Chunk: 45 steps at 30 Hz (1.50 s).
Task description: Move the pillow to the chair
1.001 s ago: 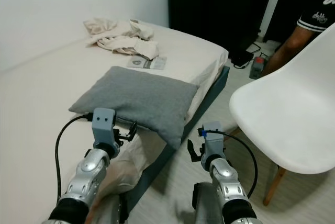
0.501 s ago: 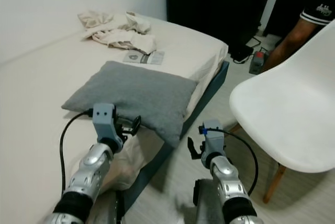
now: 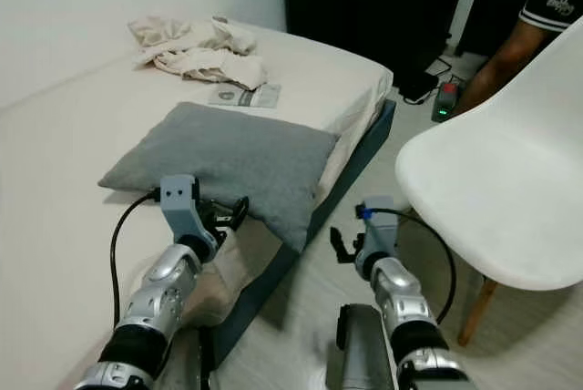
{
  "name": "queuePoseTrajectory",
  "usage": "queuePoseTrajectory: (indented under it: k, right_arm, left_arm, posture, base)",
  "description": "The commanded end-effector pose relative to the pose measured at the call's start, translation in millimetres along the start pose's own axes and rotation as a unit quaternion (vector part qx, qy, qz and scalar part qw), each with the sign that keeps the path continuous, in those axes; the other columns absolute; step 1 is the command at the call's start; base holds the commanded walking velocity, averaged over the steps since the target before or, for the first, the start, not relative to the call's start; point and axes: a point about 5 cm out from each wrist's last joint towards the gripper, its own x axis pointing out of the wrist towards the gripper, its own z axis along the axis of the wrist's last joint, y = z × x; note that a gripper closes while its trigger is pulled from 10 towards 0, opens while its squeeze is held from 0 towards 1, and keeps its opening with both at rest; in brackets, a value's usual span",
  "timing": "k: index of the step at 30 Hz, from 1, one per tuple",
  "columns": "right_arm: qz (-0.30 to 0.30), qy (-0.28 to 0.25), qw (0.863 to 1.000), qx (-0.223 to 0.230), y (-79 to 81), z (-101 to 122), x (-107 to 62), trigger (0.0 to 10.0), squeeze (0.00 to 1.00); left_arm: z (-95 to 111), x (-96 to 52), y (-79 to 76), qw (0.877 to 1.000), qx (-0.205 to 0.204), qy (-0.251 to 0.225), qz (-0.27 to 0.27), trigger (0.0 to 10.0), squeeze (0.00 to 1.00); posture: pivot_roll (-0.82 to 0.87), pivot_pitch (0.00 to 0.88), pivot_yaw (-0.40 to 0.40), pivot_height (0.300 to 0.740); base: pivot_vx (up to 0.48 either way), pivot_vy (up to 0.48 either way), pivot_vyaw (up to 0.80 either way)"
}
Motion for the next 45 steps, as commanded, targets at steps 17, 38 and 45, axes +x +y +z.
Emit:
queuePoseTrajectory:
  k: [17,38,45]
  right_arm:
    - [-0.035,-0.019,0.999,-0.008,-7.6,26.5,10.7,10.0,0.0]
    - [0.031,-0.018,0.999,0.014,13.3,7.9,9.2,10.0,0.0]
    - [0.038,-0.014,0.999,0.016,14.3,5.8,8.8,10.0,0.0]
  left_arm:
    - [15.7,2.6,17.1,0.995,0.082,0.016,0.045,10.0,0.0]
    - [53.8,15.8,-23.7,0.965,0.187,-0.16,0.09,10.0,0.0]
    - [54.8,18.8,-40.8,0.962,0.191,-0.177,0.077,10.0,0.0]
  posture:
    - [0.04,0.279,0.05,0.565]
    - [-0.01,0.283,0.079,0.565]
    - [-0.02,0.276,0.076,0.565]
  base:
    - [0.0,0.0,0.0]
    - [0.0,0.0,0.0]
    - [0.0,0.0,0.0]
